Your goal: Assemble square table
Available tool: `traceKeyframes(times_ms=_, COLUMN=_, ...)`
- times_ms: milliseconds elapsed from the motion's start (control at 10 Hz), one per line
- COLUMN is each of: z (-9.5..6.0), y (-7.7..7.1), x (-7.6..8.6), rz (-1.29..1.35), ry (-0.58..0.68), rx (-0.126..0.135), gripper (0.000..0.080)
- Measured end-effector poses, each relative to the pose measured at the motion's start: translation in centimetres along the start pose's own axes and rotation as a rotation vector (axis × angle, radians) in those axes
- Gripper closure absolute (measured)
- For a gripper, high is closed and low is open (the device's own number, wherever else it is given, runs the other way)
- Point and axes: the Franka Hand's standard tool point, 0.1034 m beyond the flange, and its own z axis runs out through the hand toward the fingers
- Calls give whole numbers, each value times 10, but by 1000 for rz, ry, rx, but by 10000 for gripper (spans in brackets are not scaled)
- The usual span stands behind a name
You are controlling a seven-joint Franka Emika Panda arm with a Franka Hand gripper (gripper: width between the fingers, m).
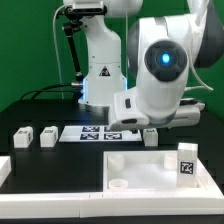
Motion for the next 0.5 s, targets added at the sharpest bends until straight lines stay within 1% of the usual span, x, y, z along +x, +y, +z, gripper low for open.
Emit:
traceKeyframes(times_ms=100, z=1, y=0, x=7, rz=21, ry=0, rx=-2, gripper=151)
traceKeyframes(times_ms=300, z=11, y=2, x=8, rz=68, ry=-30, rx=-1, gripper=151)
traceKeyframes(times_ms=500, z=14, y=2, x=10, rz=99, ry=-37, rx=-4, gripper=151)
